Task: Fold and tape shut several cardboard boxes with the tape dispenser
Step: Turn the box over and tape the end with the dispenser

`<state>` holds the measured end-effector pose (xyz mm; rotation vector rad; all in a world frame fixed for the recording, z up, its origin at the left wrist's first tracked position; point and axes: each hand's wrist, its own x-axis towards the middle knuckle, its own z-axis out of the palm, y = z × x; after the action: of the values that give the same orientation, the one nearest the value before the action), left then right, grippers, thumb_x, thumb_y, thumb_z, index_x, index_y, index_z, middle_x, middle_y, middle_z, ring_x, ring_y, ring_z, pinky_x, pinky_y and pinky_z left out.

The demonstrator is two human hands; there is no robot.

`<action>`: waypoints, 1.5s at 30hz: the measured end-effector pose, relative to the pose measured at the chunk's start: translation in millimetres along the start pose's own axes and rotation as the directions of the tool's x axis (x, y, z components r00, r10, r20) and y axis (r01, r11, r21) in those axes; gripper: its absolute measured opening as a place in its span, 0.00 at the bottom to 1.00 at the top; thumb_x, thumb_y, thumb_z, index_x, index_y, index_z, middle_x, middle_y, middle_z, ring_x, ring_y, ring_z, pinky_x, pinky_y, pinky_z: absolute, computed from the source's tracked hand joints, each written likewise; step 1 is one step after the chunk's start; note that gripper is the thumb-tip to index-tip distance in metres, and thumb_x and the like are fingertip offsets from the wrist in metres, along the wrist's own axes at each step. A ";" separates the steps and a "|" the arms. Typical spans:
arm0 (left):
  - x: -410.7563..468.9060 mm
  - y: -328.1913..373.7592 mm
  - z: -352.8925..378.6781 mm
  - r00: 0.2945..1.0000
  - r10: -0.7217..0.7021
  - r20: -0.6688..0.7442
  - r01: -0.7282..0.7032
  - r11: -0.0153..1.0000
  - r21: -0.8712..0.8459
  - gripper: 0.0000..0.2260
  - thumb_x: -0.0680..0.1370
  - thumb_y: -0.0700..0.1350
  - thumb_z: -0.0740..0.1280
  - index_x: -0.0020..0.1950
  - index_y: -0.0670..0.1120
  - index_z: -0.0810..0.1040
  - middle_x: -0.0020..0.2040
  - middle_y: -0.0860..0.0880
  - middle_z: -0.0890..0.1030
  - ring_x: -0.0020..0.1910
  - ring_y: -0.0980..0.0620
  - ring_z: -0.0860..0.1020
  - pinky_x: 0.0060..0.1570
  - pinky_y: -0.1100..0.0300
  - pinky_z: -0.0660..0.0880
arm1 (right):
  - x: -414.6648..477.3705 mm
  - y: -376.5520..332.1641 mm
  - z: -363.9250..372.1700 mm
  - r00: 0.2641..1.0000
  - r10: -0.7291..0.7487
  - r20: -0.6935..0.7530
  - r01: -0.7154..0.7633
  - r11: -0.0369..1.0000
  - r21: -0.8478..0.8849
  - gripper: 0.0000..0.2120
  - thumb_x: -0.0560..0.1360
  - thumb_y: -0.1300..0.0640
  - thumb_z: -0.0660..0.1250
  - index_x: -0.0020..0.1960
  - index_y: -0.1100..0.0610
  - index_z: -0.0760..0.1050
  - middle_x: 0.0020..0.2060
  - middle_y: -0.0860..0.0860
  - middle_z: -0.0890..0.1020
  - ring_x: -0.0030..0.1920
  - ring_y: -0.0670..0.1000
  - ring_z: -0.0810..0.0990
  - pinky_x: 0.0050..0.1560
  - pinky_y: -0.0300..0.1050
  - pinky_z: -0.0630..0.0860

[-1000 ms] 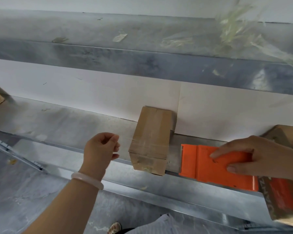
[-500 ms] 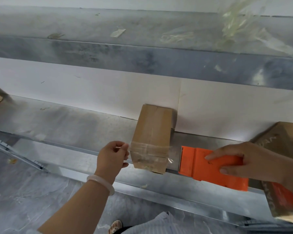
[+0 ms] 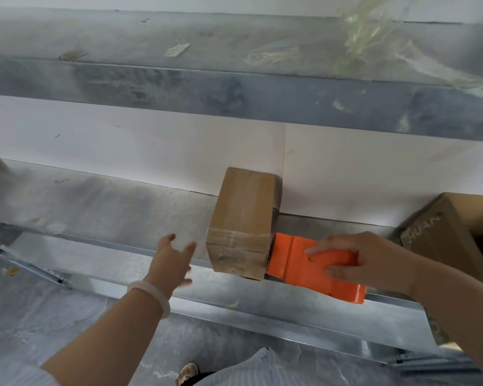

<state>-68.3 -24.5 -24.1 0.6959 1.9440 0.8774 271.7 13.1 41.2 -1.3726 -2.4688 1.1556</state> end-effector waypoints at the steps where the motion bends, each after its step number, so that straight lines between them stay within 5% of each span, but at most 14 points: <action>1: 3.5 1.7 -3.0 0.980 0.170 -0.104 -0.163 0.984 0.075 0.23 0.80 0.47 0.65 0.74 0.45 0.64 0.48 0.46 0.76 0.45 0.48 0.77 0.45 0.49 0.79 | 0.1 0.1 0.6 1.000 -0.001 -0.003 0.001 1.000 -0.001 0.21 0.74 0.49 0.72 0.56 0.24 0.73 0.53 0.25 0.75 0.52 0.37 0.79 0.50 0.35 0.78; 2: 2.5 7.3 -4.8 0.906 0.383 -0.183 -0.350 0.918 0.188 0.21 0.81 0.46 0.63 0.74 0.45 0.66 0.49 0.47 0.77 0.48 0.50 0.76 0.50 0.51 0.76 | 0.1 -0.2 1.4 1.000 0.001 -0.007 -0.001 1.000 0.000 0.20 0.74 0.49 0.72 0.56 0.24 0.73 0.53 0.24 0.75 0.52 0.36 0.78 0.50 0.34 0.77; 4: -10.6 30.2 -0.9 0.620 0.775 -0.123 -0.688 0.613 0.388 0.18 0.82 0.47 0.59 0.72 0.46 0.70 0.56 0.50 0.79 0.57 0.52 0.74 0.58 0.54 0.72 | 0.1 -1.1 2.7 1.000 0.005 -0.004 -0.005 1.000 0.008 0.20 0.74 0.50 0.72 0.56 0.25 0.74 0.52 0.23 0.74 0.52 0.34 0.77 0.50 0.31 0.77; 6: -20.7 50.9 16.5 0.351 0.917 0.192 -0.849 0.225 0.478 0.19 0.83 0.50 0.55 0.71 0.46 0.72 0.64 0.48 0.78 0.66 0.50 0.71 0.65 0.51 0.69 | -0.5 -1.3 2.6 1.000 0.013 0.001 -0.013 1.000 0.008 0.20 0.74 0.50 0.73 0.56 0.26 0.74 0.51 0.23 0.74 0.51 0.32 0.77 0.50 0.32 0.77; 7: -19.8 54.6 28.2 0.280 0.880 0.383 -0.868 0.061 0.493 0.22 0.83 0.53 0.51 0.73 0.47 0.70 0.69 0.48 0.74 0.70 0.49 0.69 0.68 0.50 0.66 | -1.1 -0.5 1.7 1.000 0.017 0.000 -0.017 1.000 0.007 0.20 0.74 0.50 0.73 0.56 0.26 0.74 0.51 0.23 0.75 0.51 0.33 0.77 0.49 0.32 0.77; 10: -11.3 55.7 51.5 0.349 0.643 0.681 -0.824 -0.135 0.550 0.31 0.80 0.63 0.32 0.78 0.55 0.57 0.78 0.54 0.60 0.77 0.50 0.57 0.75 0.48 0.54 | -4.9 4.5 -0.3 0.998 0.056 0.007 -0.056 0.996 0.067 0.20 0.74 0.52 0.73 0.55 0.27 0.76 0.51 0.27 0.78 0.52 0.34 0.79 0.49 0.31 0.77; 18: 1.5 50.3 53.9 0.403 0.564 0.721 -0.799 -0.167 0.577 0.32 0.71 0.64 0.19 0.73 0.61 0.35 0.76 0.61 0.39 0.78 0.55 0.43 0.77 0.51 0.44 | -26.2 13.3 -16.9 0.986 0.149 0.068 -0.160 0.969 0.190 0.21 0.74 0.55 0.73 0.54 0.28 0.78 0.52 0.29 0.79 0.53 0.37 0.81 0.51 0.35 0.79; 28: 4.8 49.5 54.4 0.362 0.590 0.721 -0.810 -0.183 0.557 0.27 0.79 0.62 0.31 0.77 0.58 0.48 0.78 0.58 0.52 0.78 0.52 0.55 0.75 0.47 0.54 | -45.6 14.7 -20.3 0.974 0.221 0.042 -0.217 0.973 -0.082 0.21 0.73 0.48 0.73 0.50 0.20 0.73 0.50 0.30 0.80 0.48 0.35 0.81 0.50 0.31 0.77; 35: 4.8 49.7 54.1 0.368 0.583 0.724 -0.803 -0.193 0.563 0.27 0.80 0.62 0.32 0.77 0.56 0.51 0.78 0.56 0.57 0.77 0.50 0.57 0.74 0.45 0.58 | -15.9 -27.7 7.0 0.981 0.191 0.034 -0.155 0.875 -0.458 0.21 0.76 0.39 0.64 0.67 0.27 0.65 0.61 0.36 0.77 0.52 0.42 0.75 0.53 0.36 0.72; 45: 1.1 50.9 54.3 0.381 0.592 0.710 -0.798 -0.176 0.576 0.27 0.80 0.61 0.38 0.78 0.58 0.54 0.78 0.57 0.56 0.78 0.52 0.55 0.74 0.47 0.55 | 19.6 -55.7 46.5 0.971 0.173 -0.166 -0.226 0.891 -0.394 0.18 0.78 0.45 0.60 0.67 0.36 0.69 0.56 0.45 0.80 0.52 0.50 0.79 0.48 0.42 0.74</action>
<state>-14.6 23.3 -4.6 2.7258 1.5304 0.0479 202.3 -15.8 39.3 -1.7797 -2.6230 0.5591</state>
